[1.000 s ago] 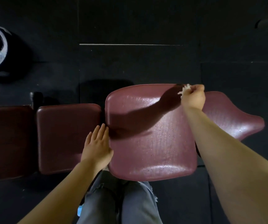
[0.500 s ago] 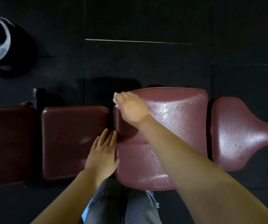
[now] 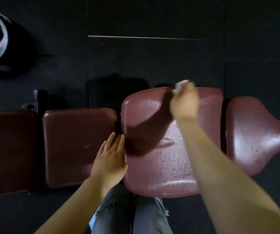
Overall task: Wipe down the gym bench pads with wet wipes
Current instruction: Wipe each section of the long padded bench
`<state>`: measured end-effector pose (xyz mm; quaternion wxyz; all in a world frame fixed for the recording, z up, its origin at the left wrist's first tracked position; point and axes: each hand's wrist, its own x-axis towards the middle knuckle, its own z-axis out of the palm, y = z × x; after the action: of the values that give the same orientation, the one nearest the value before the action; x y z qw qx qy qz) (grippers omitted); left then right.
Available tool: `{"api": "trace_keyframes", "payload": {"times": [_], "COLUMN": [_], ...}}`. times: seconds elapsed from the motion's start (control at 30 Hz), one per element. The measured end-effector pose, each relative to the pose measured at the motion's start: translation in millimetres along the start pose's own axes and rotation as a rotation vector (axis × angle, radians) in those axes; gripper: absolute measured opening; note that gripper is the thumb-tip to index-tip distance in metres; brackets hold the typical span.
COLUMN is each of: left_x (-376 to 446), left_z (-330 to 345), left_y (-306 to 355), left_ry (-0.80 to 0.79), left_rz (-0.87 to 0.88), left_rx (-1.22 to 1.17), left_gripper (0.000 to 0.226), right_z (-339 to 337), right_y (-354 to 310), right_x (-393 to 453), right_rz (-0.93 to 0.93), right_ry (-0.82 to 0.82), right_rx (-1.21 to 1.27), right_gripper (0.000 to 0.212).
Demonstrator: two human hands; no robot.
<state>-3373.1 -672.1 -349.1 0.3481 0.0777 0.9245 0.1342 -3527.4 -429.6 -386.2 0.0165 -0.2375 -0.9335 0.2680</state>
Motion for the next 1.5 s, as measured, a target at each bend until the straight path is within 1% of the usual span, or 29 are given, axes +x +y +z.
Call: {"api": "trace_keyframes", "payload": {"times": [0.07, 0.13, 0.17, 0.2, 0.23, 0.3, 0.37, 0.43, 0.47, 0.5, 0.57, 0.6, 0.67, 0.7, 0.77, 0.83, 0.87, 0.9, 0.93, 1.0, 1.07, 1.13, 1.17, 1.23, 1.3, 1.37, 1.4, 1.43, 1.5], "left_x": [0.9, -0.1, -0.3, 0.0, 0.3, 0.0, -0.7, -1.2, -1.3, -1.8, -1.8, -2.2, -2.6, -2.9, -3.3, -2.4, -1.7, -1.3, -1.4, -1.7, -2.9, -4.4, -4.8, -5.5, -5.7, -5.2, -4.7, -4.7, -5.1], "left_z": [0.6, 0.6, 0.0, -0.6, -1.5, -1.7, -1.3, -0.9, -1.1, -0.5, 0.9, 1.0, 0.3, 0.0, 0.1, 2.4, 2.9, 3.0, 2.7, 1.1, 0.3, 1.8, 3.4, 5.9, 7.6, 9.1, 9.4, 9.6, 9.3], "left_y": [0.3, 0.6, 0.5, 0.2, 0.1, 0.3, 0.4, 0.7, 1.2, 1.3, 2.2, 3.2, 6.1, 7.0, 6.9, 5.5, 5.2, 5.0, 4.7, 5.7, 7.6, 7.1, 6.1, 3.8, 2.2, 2.5, 3.1, 3.2, 1.6], "left_ry": [-0.009, -0.028, -0.036, -0.038, -0.039, -0.038, -0.042, -0.039, -0.037, -0.037, -0.030, -0.030, -0.025, -0.025, -0.036, -0.016, -0.012, -0.012, -0.015, -0.018, -0.017, 0.000, 0.011, 0.032, 0.032, 0.032, 0.033, 0.032, 0.037], "left_rz": [-0.013, -0.007, -0.007, -0.008, -0.011, -0.012, -0.015, -0.024, -0.025, -0.026, -0.034, -0.038, -0.040, -0.038, -0.037, -0.038, -0.040, -0.041, -0.044, -0.047, -0.035, -0.023, -0.016, 0.003, 0.014, 0.013, 0.012, 0.013, 0.033], "left_rx": [0.002, 0.027, 0.037, 0.041, 0.036, 0.016, 0.013, 0.001, -0.002, -0.002, -0.009, -0.011, 0.002, 0.014, 0.029, 0.017, 0.009, 0.004, -0.003, -0.026, -0.024, -0.023, -0.025, -0.010, 0.007, -0.002, -0.004, -0.005, -0.008], "left_gripper": [0.070, 0.072, 0.073, 0.073, 0.073, 0.072, 0.071, 0.071, 0.072, 0.072, 0.071, 0.070, 0.072, 0.074, 0.076, 0.074, 0.073, 0.072, 0.071, 0.070, 0.070, 0.069, 0.070, 0.074, 0.079, 0.081, 0.081, 0.082, 0.079], "right_z": [18.5, 26.9, 25.6, 19.1, 12.3, -6.8, -35.2, -62.1, -68.4, -68.7, -56.5, -46.5, -19.3, -5.4, 17.2, 28.0, 29.5, 25.1, 17.3, -8.4, -43.0, -78.1, -86.5, -75.3, -48.3, -15.9, 0.4, 14.5, 30.0], "right_y": [-37.9, -45.3, -40.1, -33.1, -23.1, 7.0, 55.0, 102.7, 118.5, 126.9, 115.8, 101.7, 62.6, 38.7, -7.9, -32.6, -33.9, -30.5, -21.8, 7.0, 65.2, 120.1, 134.8, 134.3, 97.8, 52.2, 29.7, 9.4, -18.1], "right_x": [-52.7, -88.3, -89.9, -78.6, -63.2, -30.5, -2.4, 8.7, 6.2, 1.5, -7.6, -14.7, -39.7, -56.9, -95.4, -119.3, -115.8, -103.6, -88.1, -53.9, -23.8, -19.0, -26.5, -46.1, -62.6, -82.0, -94.4, -109.1, -136.2], "right_rz": [-0.393, -0.817, -0.956, -0.996, -0.967, -0.768, -0.343, 0.175, 0.339, 0.393, 0.334, 0.237, -0.022, -0.177, -0.542, -0.856, -0.965, -1.010, -0.985, -0.794, -0.445, 0.039, 0.196, 0.288, 0.287, 0.143, 0.017, -0.144, -0.580], "right_ry": [-0.208, -0.476, -0.569, -0.591, -0.555, -0.392, -0.168, -0.024, 0.008, 0.021, 0.047, 0.065, 0.006, -0.093, -0.393, -0.688, -0.732, -0.715, -0.687, -0.544, -0.294, -0.201, -0.177, -0.110, -0.002, 0.038, -0.023, -0.153, -0.501], "right_rx": [-0.019, -0.138, -0.163, -0.150, -0.123, -0.177, -0.236, -0.241, -0.230, -0.223, -0.130, -0.079, -0.043, -0.028, -0.020, -0.075, -0.107, -0.104, -0.087, -0.119, -0.196, -0.231, -0.211, -0.149, -0.058, 0.013, 0.028, -0.001, -0.124], "right_gripper": [0.021, 0.035, 0.042, 0.045, 0.044, 0.038, 0.024, 0.024, 0.026, 0.026, 0.020, 0.016, 0.011, 0.010, 0.014, 0.026, 0.032, 0.035, 0.034, 0.030, 0.023, 0.022, 0.022, 0.019, 0.017, 0.015, 0.017, 0.023, 0.044]}}
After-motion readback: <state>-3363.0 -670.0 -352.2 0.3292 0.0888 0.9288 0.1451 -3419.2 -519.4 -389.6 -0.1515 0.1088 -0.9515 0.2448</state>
